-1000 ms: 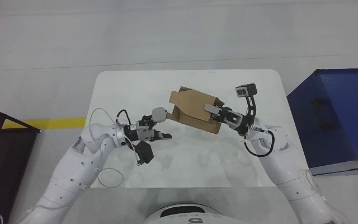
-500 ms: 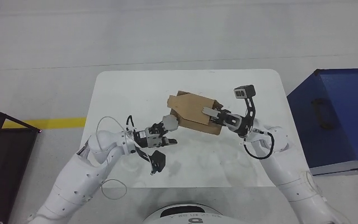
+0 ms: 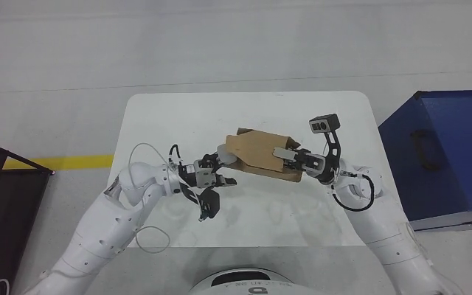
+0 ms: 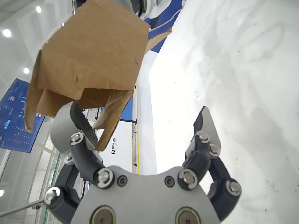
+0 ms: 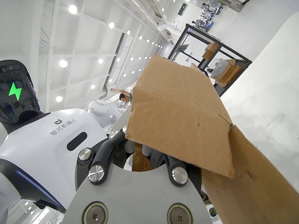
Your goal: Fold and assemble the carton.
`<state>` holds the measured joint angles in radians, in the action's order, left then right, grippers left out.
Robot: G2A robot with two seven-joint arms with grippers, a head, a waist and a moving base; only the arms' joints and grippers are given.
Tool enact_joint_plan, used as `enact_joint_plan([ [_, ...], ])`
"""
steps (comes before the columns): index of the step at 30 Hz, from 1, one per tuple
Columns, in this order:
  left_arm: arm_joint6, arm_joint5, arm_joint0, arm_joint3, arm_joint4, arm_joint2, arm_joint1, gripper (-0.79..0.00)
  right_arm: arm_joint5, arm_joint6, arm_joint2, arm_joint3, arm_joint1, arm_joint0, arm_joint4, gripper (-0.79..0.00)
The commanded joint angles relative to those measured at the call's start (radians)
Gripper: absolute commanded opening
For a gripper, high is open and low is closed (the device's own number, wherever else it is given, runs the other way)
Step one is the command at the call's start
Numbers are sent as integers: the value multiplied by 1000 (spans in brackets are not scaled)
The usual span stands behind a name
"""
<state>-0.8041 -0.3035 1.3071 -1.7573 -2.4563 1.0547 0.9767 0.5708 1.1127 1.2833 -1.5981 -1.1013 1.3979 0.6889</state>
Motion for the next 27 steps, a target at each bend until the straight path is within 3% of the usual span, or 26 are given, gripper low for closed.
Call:
enact_joint_plan([
  [1, 6, 2, -2, 1, -26, -3, -2, 0, -1, -7, -2, 5, 0, -2, -13, -785],
  [5, 10, -3, -1, -4, -33, -4, -4, 0, -5, -32, -9, 10, -2, -8, -41, -785],
  [17, -123, 23, 10, -8, -109, -6, -24, 0, 0, -147, -9, 23, -8, -22, -94, -785],
  [24, 37, 22, 19, -10, -189, -28, -22, 0, -6, -171, -9, 15, -13, -31, -38, -785],
  [27, 53, 15, 5, -14, -180, -55, -15, 0, -15, -180, -15, 7, -15, -35, -29, -785],
])
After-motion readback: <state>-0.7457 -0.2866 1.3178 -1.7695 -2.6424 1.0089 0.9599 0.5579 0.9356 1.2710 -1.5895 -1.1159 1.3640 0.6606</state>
